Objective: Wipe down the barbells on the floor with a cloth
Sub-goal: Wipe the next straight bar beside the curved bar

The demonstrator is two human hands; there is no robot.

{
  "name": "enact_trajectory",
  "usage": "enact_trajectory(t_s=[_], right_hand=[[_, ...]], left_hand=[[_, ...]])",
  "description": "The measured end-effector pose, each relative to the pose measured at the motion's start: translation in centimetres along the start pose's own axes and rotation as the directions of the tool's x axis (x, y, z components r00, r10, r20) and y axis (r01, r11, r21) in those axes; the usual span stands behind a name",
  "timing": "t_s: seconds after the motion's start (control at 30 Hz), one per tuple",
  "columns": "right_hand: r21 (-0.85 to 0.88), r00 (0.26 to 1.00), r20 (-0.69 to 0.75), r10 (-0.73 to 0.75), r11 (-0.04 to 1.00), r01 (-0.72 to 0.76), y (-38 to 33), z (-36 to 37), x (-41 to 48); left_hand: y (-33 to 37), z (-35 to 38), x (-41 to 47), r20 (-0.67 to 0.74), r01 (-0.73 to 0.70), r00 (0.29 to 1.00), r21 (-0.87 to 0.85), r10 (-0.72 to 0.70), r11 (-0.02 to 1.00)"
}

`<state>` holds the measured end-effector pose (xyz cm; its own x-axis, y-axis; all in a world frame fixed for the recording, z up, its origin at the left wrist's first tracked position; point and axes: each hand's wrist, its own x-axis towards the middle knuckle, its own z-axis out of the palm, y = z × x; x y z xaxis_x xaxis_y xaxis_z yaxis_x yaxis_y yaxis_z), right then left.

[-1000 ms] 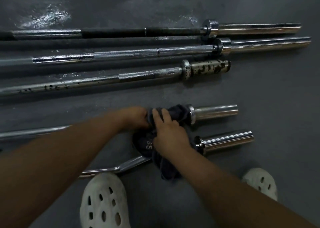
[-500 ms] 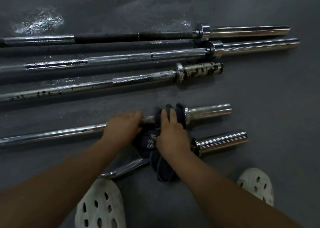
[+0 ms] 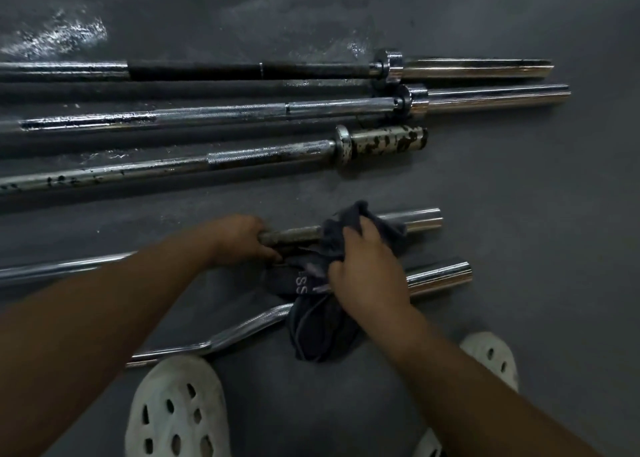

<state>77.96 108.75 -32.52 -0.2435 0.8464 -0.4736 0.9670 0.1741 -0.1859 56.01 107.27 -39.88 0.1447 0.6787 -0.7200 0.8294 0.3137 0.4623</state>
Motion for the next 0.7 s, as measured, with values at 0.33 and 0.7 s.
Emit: enact_trajectory(t_s=[0.33, 0.7], right_hand=[[-0.127, 0.993, 0.119, 0.004, 0.992, 0.011, -0.3, 0.4, -2.0], [-0.195, 0.994, 0.068, -0.088, 0.976, 0.099, 0.4, 2.1, -0.8]], left_hand=[[-0.6, -0.5, 0.3, 0.074, 0.015, 0.997, -0.034, -0.012, 0.999], [-0.8, 1.6, -0.3, -0.323, 0.042, 0.943, 0.355, 0.081, 0.934]])
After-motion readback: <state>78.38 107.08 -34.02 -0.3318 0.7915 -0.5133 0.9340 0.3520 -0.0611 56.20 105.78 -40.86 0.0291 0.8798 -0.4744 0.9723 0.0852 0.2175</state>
